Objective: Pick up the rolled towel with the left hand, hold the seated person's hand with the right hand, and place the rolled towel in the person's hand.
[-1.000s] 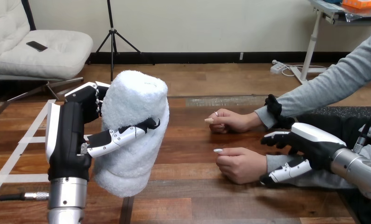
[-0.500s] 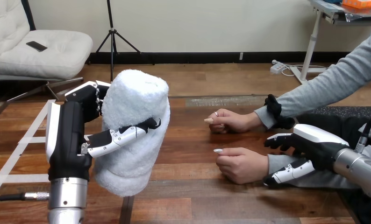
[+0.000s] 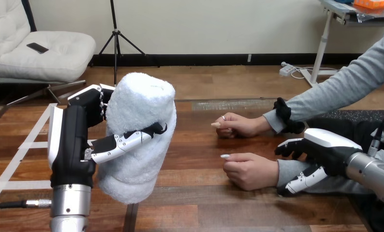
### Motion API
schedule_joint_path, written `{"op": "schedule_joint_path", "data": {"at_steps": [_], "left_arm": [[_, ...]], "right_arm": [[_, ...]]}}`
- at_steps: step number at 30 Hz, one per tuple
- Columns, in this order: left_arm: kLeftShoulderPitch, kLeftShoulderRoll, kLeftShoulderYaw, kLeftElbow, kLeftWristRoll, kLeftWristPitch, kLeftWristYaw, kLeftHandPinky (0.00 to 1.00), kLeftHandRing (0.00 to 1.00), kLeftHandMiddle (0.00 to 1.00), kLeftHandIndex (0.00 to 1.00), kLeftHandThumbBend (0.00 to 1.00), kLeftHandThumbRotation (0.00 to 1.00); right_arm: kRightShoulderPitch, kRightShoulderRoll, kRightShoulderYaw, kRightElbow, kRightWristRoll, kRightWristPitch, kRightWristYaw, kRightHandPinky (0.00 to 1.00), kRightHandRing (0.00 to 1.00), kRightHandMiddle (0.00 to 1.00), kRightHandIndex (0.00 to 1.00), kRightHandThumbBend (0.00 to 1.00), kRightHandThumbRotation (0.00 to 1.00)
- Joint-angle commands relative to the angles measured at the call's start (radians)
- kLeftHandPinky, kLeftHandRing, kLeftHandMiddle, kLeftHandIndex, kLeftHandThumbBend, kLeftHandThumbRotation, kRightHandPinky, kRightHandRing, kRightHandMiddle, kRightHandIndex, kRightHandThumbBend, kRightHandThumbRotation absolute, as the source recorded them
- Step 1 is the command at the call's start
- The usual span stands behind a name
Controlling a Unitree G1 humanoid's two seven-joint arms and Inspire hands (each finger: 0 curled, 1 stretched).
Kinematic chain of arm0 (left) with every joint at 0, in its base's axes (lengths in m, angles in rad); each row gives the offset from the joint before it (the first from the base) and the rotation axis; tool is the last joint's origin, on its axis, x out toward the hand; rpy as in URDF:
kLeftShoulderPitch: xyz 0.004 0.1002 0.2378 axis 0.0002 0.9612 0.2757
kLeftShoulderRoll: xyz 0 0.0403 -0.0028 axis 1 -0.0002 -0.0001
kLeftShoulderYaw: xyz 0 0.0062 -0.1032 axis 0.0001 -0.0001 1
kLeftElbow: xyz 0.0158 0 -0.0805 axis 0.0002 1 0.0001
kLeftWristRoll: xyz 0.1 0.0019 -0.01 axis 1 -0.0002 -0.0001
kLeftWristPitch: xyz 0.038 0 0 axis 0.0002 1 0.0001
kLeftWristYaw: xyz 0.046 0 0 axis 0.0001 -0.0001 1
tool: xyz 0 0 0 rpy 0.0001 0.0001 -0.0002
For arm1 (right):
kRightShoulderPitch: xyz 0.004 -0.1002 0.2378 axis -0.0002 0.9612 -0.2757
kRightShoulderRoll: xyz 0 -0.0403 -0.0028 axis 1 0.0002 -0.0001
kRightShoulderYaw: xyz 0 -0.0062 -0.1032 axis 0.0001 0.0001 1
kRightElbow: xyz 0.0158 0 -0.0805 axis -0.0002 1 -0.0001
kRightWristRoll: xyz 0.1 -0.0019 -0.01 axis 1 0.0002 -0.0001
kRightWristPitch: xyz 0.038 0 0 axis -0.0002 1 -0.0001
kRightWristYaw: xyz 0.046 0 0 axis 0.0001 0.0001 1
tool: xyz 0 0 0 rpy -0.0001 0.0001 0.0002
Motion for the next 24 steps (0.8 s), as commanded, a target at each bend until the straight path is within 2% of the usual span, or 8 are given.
{"op": "schedule_joint_path", "data": {"at_steps": [1, 12, 20, 24], "left_arm": [[-0.045, -0.01, 0.012, -0.039, -0.006, -0.014, 0.008, 0.3, 0.34, 0.39, 0.4, 0.67, 0.0], [-0.044, -0.01, 0.015, -0.034, -0.007, -0.027, 0.003, 0.3, 0.34, 0.39, 0.4, 0.66, 0.0], [-0.042, -0.011, 0.016, -0.038, -0.002, -0.023, 0.005, 0.3, 0.34, 0.39, 0.4, 0.66, 0.0], [-0.038, -0.012, 0.017, -0.045, -0.001, -0.014, 0.005, 0.3, 0.34, 0.39, 0.4, 0.66, 0.0]], "right_arm": [[-0.094, -0.02, 0.013, 0.001, -0.012, 0.008, -0.033, 0.72, 0.81, 0.82, 0.82, 1.0, 0.38], [-0.109, -0.01, 0.022, 0.01, -0.016, 0.036, -0.029, 0.69, 0.79, 0.8, 0.8, 1.0, 0.3], [-0.119, -0.011, 0.048, 0.01, -0.035, 0.045, -0.052, 0.65, 0.75, 0.77, 0.78, 1.0, 0.3], [-0.122, -0.009, 0.047, 0.01, -0.035, 0.052, -0.057, 0.64, 0.74, 0.77, 0.78, 1.0, 0.3]]}}
